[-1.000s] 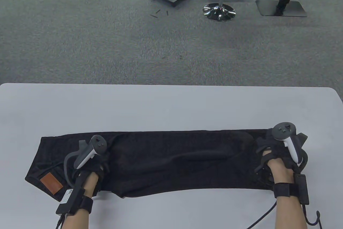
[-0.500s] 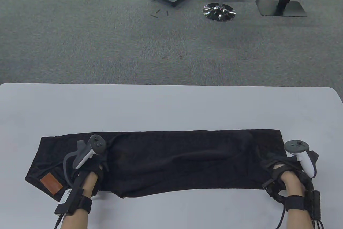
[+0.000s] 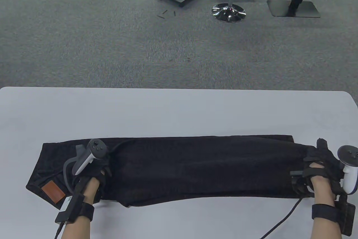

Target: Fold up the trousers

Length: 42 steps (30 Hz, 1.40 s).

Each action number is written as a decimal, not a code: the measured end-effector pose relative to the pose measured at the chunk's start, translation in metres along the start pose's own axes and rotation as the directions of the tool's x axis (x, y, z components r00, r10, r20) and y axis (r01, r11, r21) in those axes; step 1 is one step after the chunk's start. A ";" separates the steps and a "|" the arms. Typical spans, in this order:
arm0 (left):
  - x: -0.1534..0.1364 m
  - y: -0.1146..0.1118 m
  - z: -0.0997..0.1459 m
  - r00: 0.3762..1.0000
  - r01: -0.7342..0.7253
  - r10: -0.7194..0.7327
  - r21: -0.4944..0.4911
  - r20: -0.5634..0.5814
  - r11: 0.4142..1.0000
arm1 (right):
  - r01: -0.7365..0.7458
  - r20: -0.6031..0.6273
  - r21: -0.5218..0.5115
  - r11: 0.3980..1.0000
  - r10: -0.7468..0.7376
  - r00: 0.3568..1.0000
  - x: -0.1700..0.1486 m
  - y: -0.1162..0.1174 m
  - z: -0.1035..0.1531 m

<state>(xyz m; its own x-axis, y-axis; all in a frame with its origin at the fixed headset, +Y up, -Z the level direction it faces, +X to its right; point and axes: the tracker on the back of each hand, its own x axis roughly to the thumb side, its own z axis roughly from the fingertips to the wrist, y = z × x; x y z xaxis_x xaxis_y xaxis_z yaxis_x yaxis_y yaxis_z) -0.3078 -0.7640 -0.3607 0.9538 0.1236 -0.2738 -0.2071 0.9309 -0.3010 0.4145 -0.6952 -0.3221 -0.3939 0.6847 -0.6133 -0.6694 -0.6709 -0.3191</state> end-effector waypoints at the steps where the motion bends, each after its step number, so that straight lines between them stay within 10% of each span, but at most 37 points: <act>1: -0.001 0.000 0.000 1.000 -0.004 0.004 0.002 0.001 1.000 | -0.079 -0.033 0.013 0.997 0.079 0.996 -0.004 0.008 -0.001; 9: -0.001 -0.001 0.001 1.000 -0.006 0.006 -0.002 0.017 1.000 | -0.374 0.224 0.133 0.918 0.339 0.914 0.016 0.074 0.008; 16: -0.008 -0.001 0.008 0.999 -0.015 0.015 0.001 0.042 1.000 | -0.717 0.316 0.141 0.682 0.656 0.686 0.025 0.135 0.019; 26: -0.016 0.008 0.017 0.995 -0.028 0.039 -0.115 0.091 0.993 | -0.768 0.208 0.337 0.545 0.753 0.625 0.033 0.112 0.021; 32: -0.009 0.008 0.015 0.996 0.033 -0.025 -0.102 0.080 0.994 | -0.682 0.192 0.150 0.715 0.656 0.730 0.040 0.117 0.007; 42: -0.014 0.008 0.015 0.997 -0.013 0.021 -0.100 0.073 0.995 | -0.778 0.159 0.102 0.620 0.762 0.628 0.028 0.137 -0.004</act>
<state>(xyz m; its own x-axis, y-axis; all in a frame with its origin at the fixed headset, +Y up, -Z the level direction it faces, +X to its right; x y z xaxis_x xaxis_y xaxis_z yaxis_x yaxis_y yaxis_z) -0.3192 -0.7531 -0.3452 0.9627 0.1675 -0.2127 -0.2405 0.8899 -0.3876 0.3143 -0.7693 -0.3858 -0.8573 -0.0358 -0.5136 -0.1728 -0.9197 0.3525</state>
